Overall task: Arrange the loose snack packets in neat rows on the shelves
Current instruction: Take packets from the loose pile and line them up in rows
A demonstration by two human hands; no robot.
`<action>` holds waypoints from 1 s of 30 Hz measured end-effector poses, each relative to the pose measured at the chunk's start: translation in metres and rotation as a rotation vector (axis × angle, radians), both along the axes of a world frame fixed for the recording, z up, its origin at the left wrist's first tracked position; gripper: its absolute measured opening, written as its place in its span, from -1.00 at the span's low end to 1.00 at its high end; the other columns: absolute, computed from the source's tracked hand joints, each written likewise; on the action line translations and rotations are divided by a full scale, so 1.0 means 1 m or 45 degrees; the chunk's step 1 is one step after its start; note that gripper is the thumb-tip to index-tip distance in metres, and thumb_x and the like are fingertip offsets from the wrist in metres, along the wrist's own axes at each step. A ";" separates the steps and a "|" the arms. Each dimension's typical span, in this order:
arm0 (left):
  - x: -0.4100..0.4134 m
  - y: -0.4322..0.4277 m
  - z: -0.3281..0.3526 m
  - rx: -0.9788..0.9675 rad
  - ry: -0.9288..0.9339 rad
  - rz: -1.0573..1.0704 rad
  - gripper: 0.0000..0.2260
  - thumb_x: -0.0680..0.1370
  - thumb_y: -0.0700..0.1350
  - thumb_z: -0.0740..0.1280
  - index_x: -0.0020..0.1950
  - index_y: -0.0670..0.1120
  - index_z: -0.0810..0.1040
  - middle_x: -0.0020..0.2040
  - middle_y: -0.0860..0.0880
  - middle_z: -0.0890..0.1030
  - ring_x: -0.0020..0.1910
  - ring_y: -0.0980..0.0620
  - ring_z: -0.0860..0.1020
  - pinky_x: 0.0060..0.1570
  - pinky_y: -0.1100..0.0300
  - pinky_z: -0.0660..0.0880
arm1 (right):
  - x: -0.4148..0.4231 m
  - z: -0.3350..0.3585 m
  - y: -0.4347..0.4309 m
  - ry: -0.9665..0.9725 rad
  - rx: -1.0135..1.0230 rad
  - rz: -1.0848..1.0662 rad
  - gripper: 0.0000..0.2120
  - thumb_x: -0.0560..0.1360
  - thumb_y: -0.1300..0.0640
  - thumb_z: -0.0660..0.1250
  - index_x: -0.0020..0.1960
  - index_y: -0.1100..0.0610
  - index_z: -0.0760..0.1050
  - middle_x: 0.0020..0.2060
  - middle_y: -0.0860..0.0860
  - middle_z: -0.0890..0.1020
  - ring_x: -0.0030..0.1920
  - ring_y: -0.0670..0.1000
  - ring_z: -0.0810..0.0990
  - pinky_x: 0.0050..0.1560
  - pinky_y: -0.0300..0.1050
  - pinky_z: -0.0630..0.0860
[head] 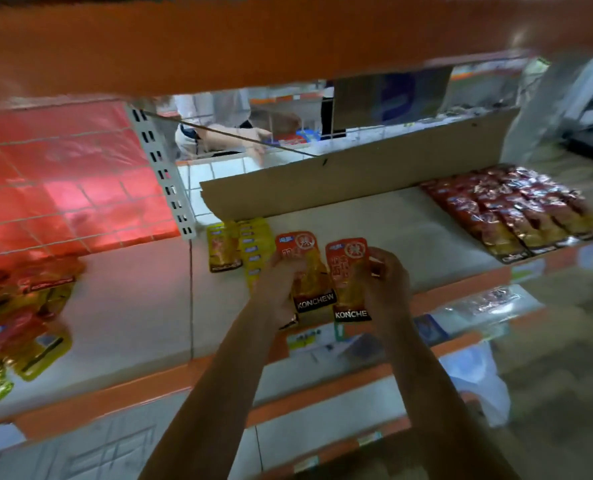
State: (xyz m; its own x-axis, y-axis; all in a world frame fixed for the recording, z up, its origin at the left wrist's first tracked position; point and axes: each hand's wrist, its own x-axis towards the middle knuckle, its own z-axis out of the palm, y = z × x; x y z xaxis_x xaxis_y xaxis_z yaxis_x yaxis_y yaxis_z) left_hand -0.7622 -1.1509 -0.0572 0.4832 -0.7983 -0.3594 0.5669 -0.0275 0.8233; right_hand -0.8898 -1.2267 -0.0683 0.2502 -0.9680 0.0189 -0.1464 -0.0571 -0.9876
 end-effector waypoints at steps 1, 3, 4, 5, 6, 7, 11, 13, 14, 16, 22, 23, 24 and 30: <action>-0.011 -0.010 -0.001 0.008 -0.026 -0.035 -0.74 0.48 -0.41 0.22 0.11 -0.20 0.50 -0.18 -0.17 0.57 -0.30 -0.10 0.60 -0.21 0.05 0.57 | -0.013 0.001 -0.007 0.003 0.003 -0.016 -0.68 0.45 0.30 0.35 0.18 0.12 0.52 -0.16 -0.02 0.62 -0.27 -0.20 0.57 -0.37 -0.34 0.50; -0.031 -0.029 -0.001 0.019 -0.064 -0.076 -0.77 0.47 -0.45 0.24 0.01 -0.18 0.53 -0.20 -0.17 0.61 -0.32 -0.09 0.63 -0.24 0.03 0.60 | -0.036 0.001 -0.021 0.004 0.004 -0.046 -0.70 0.45 0.30 0.33 0.17 0.13 0.51 -0.15 -0.02 0.64 -0.26 -0.15 0.60 -0.35 -0.31 0.52; -0.040 -0.038 -0.001 0.020 -0.070 -0.083 -0.75 0.47 -0.44 0.27 0.04 -0.16 0.54 -0.18 -0.17 0.64 -0.28 -0.10 0.65 -0.24 0.01 0.61 | -0.045 0.001 -0.028 0.000 0.010 -0.062 -0.70 0.46 0.29 0.33 0.18 0.15 0.51 -0.13 0.00 0.65 -0.22 -0.11 0.63 -0.32 -0.29 0.55; -0.048 -0.048 -0.002 0.016 -0.087 -0.083 -0.73 0.47 -0.41 0.31 0.10 -0.14 0.55 -0.13 -0.17 0.66 -0.24 -0.11 0.67 -0.26 0.02 0.61 | -0.053 0.000 -0.034 -0.006 0.029 -0.078 -0.70 0.47 0.27 0.32 0.19 0.15 0.50 -0.10 0.02 0.65 -0.18 -0.06 0.64 -0.28 -0.24 0.57; -0.054 -0.057 -0.004 0.014 -0.116 -0.086 -0.70 0.47 -0.38 0.34 0.16 -0.12 0.54 -0.08 -0.16 0.68 -0.20 -0.10 0.67 -0.29 0.05 0.60 | -0.059 -0.001 -0.041 -0.015 0.054 -0.093 -0.70 0.48 0.26 0.32 0.21 0.15 0.49 -0.07 0.04 0.65 -0.14 -0.03 0.65 -0.23 -0.18 0.59; -0.058 -0.066 -0.006 0.023 -0.146 -0.090 -0.68 0.47 -0.35 0.37 0.19 -0.10 0.54 -0.03 -0.16 0.68 -0.16 -0.09 0.68 -0.30 0.07 0.60 | -0.064 -0.003 -0.047 -0.028 0.076 -0.108 -0.70 0.49 0.25 0.32 0.22 0.14 0.48 -0.04 0.05 0.65 -0.11 -0.01 0.65 -0.20 -0.14 0.60; -0.069 -0.107 -0.011 0.085 -0.245 -0.086 -0.66 0.48 -0.27 0.41 0.23 -0.07 0.52 0.04 -0.14 0.66 -0.04 -0.12 0.66 -0.06 -0.06 0.61 | -0.074 -0.006 -0.078 -0.012 0.082 -0.172 -0.70 0.52 0.20 0.32 0.25 0.12 0.46 -0.01 0.04 0.64 -0.12 -0.04 0.64 -0.24 -0.19 0.56; -0.071 -0.131 -0.010 0.123 -0.293 -0.090 -0.64 0.50 -0.22 0.41 0.27 -0.05 0.49 0.06 -0.11 0.65 -0.02 -0.09 0.66 0.03 -0.07 0.60 | -0.078 -0.005 -0.097 0.012 0.064 -0.209 -0.70 0.53 0.17 0.32 0.26 0.10 0.46 -0.02 0.02 0.65 -0.15 -0.07 0.65 -0.27 -0.21 0.56; -0.071 -0.144 -0.008 0.126 -0.289 -0.093 -0.63 0.50 -0.21 0.41 0.28 -0.04 0.47 0.06 -0.10 0.65 -0.01 -0.08 0.66 0.01 -0.05 0.60 | -0.079 -0.004 -0.107 0.012 0.055 -0.221 -0.70 0.53 0.16 0.32 0.26 0.10 0.46 -0.02 0.03 0.65 -0.14 -0.05 0.66 -0.24 -0.16 0.59; -0.070 -0.168 -0.006 0.106 -0.272 -0.089 -0.57 0.48 -0.26 0.42 0.31 -0.03 0.45 0.08 -0.08 0.64 0.01 -0.07 0.65 0.02 -0.03 0.59 | -0.081 -0.003 -0.128 0.024 0.017 -0.264 -0.71 0.53 0.17 0.31 0.25 0.09 0.47 -0.01 0.06 0.65 -0.11 0.00 0.65 -0.18 -0.10 0.60; -0.061 -0.224 -0.017 0.091 -0.440 -0.159 -0.16 0.43 -0.36 0.44 0.56 0.06 0.10 0.21 -0.08 0.57 0.14 -0.05 0.58 0.17 -0.08 0.53 | -0.081 -0.004 -0.179 0.174 -0.091 -0.395 -0.77 0.51 0.22 0.29 0.17 0.16 0.50 0.00 0.05 0.59 0.02 0.09 0.57 0.03 0.08 0.54; -0.061 -0.230 -0.021 0.117 -0.530 -0.173 -0.12 0.44 -0.30 0.47 0.56 0.13 0.03 0.22 -0.02 0.53 0.16 0.01 0.55 0.14 -0.01 0.54 | -0.081 -0.005 -0.185 0.187 -0.094 -0.412 -0.77 0.52 0.21 0.28 0.17 0.16 0.49 -0.01 0.04 0.59 0.03 0.10 0.57 0.05 0.11 0.54; -0.061 -0.236 -0.025 0.153 -0.667 -0.175 -0.15 0.46 -0.21 0.48 0.55 0.17 0.04 0.20 0.05 0.50 0.15 0.07 0.52 0.10 0.07 0.54 | -0.081 -0.006 -0.190 0.199 -0.095 -0.427 -0.77 0.53 0.20 0.28 0.19 0.16 0.49 -0.01 0.05 0.59 0.03 0.11 0.58 0.06 0.13 0.54; -0.059 -0.275 -0.039 0.290 -1.517 -0.265 -0.68 0.53 -0.13 0.34 0.30 -0.02 0.55 0.21 -0.06 0.60 0.16 -0.01 0.56 0.05 0.34 0.40 | -0.080 -0.003 -0.232 0.231 -0.118 -0.446 -0.70 0.54 0.17 0.26 0.27 0.09 0.44 -0.13 0.00 0.62 -0.09 0.12 0.60 -0.03 0.11 0.54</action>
